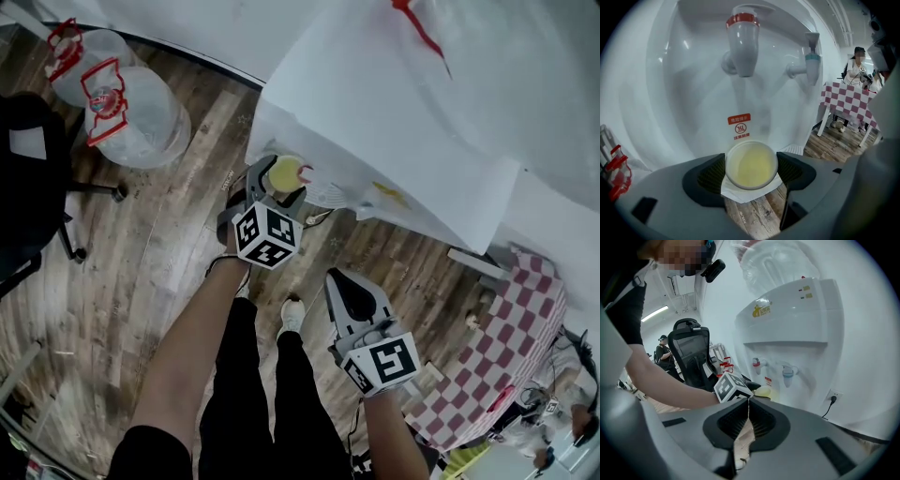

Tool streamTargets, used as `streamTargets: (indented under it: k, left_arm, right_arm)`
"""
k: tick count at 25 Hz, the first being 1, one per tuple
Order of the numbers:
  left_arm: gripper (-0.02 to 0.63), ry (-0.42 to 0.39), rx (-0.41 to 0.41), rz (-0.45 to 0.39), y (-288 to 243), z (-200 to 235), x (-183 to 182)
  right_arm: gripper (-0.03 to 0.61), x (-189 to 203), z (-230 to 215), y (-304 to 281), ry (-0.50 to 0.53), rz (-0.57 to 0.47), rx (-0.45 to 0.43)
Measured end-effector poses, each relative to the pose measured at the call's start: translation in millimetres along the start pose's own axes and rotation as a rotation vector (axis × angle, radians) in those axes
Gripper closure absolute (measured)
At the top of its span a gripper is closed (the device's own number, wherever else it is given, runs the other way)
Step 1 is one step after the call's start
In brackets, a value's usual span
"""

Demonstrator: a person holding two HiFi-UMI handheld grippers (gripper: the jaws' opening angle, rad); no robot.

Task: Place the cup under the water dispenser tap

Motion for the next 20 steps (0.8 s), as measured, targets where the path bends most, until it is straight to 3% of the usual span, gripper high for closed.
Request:
streamTargets:
  k: [20]
  left_arm:
    - [0.210, -0.035, 0.048, -0.014, 2, 0, 0]
  right_arm:
    - [0.555, 6, 5, 12, -0.041, 0.003, 0.061]
Point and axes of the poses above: the fingertips, and each gripper's own axes: y backward along the fingers, z to its left, x out of its underside, the point moved 7 cm from there along y, backward along the fingers, and after that the axes turned 7 degrees about z, right-handed, at the moved point
